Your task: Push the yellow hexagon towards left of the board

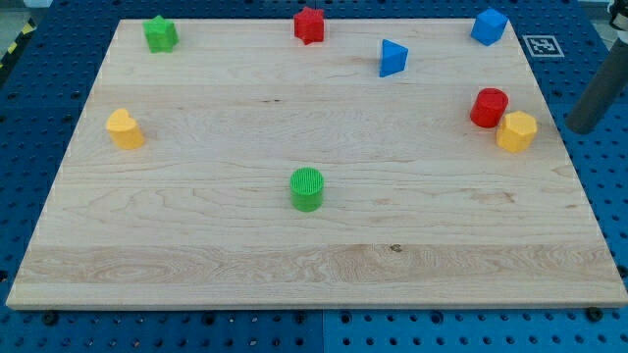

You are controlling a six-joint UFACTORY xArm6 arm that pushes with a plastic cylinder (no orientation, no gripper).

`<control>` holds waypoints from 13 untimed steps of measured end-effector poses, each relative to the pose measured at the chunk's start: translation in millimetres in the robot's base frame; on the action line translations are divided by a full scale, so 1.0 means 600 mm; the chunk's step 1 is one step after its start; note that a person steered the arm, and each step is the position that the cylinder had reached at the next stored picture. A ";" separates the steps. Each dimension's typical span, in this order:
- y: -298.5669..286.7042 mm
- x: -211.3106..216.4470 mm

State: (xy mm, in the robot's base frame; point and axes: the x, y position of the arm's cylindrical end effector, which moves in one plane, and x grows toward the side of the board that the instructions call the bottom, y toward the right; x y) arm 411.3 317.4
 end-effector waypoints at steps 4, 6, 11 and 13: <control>-0.027 0.001; -0.028 0.002; -0.111 0.013; -0.191 0.030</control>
